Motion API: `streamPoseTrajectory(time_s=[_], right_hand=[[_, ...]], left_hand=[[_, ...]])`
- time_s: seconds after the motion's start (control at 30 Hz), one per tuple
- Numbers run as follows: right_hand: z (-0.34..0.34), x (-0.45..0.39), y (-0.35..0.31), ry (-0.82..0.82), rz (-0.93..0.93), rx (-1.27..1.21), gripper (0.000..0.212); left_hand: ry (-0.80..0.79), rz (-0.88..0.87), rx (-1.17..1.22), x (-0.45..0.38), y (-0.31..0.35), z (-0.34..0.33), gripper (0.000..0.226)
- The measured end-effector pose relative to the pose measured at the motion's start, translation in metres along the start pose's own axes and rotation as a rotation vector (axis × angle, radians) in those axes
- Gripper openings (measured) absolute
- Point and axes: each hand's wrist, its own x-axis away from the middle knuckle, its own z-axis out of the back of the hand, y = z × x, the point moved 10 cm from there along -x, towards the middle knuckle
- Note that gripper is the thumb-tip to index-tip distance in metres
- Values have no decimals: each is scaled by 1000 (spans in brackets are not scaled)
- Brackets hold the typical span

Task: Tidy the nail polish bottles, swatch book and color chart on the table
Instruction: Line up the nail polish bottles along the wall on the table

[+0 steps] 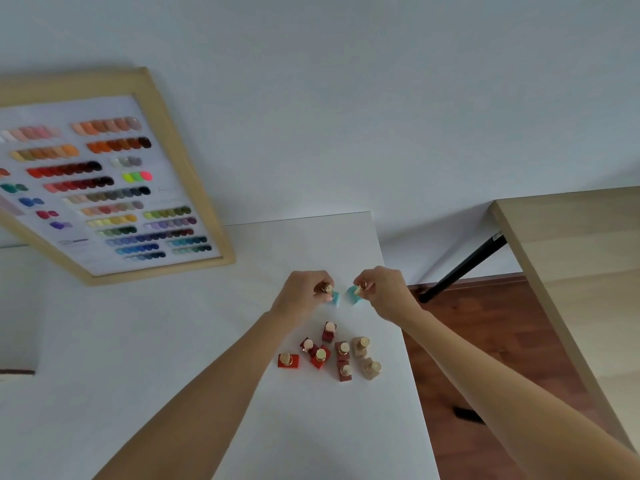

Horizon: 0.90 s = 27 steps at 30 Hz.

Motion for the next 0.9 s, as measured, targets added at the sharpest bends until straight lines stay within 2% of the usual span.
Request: streamPoseTrajectory(time_s=[0.43,0.57,0.63,0.7,0.8,0.87,0.9], right_hand=[[2,-3,18,18,4,-213,24],[2,9,31,20,-65,-281,29],[6,20,40,45,-91,-267,29],[4,36,49,9,-121,-256,36],[-26,71,59,-228,-165,-252,35],[-49,98,59,-335,-177,-276,30],[-56,109,57,-339,-186,-293,34]], left_hand=[[-24,5,91,-14,17,-23,28],[93,48,51,-1,25,-6,34],[130,8,20,14,38,-1,32],[17,-63,16,31,51,-14,31],[-203,-111,-36,55,62,-46,35],[-235,-121,-105,62,66,-57,36],[-231,-132,-131,63,69,-59,34]])
